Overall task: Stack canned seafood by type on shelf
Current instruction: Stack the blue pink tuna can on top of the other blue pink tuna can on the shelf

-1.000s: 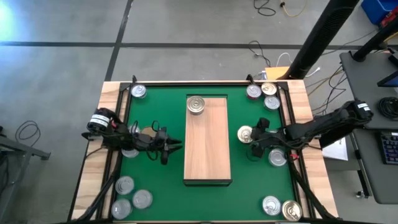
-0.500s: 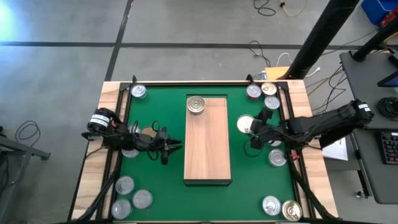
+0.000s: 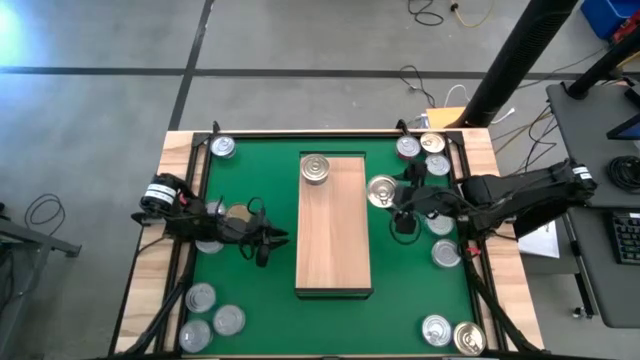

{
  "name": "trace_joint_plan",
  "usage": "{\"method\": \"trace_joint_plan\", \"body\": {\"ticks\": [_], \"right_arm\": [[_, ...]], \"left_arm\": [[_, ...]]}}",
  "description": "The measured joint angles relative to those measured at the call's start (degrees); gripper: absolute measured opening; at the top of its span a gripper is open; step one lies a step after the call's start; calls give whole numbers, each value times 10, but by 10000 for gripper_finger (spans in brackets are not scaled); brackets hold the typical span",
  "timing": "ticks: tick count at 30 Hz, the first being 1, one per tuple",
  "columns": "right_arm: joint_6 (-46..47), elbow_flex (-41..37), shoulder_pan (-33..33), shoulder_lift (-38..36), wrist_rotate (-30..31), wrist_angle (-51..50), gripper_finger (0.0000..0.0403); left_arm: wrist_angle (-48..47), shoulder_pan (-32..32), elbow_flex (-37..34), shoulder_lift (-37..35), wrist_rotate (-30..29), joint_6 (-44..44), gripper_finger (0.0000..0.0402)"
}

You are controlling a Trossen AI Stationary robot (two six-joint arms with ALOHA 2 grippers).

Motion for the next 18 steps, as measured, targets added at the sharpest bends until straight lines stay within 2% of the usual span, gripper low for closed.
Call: {"method": "trace_joint_plan", "body": {"ticks": [7, 13, 18], "right_arm": [[-82, 59, -84, 81, -137, 71, 348], [-133, 140, -167, 171, -299, 112, 350], [-168, 220, -218, 252, -371, 124, 348]], "left_arm": [[51, 0, -34, -6, 2, -8, 113], [59, 0, -43, -10, -3, 3, 113], [58, 0, -43, -10, -3, 28, 113]]}}
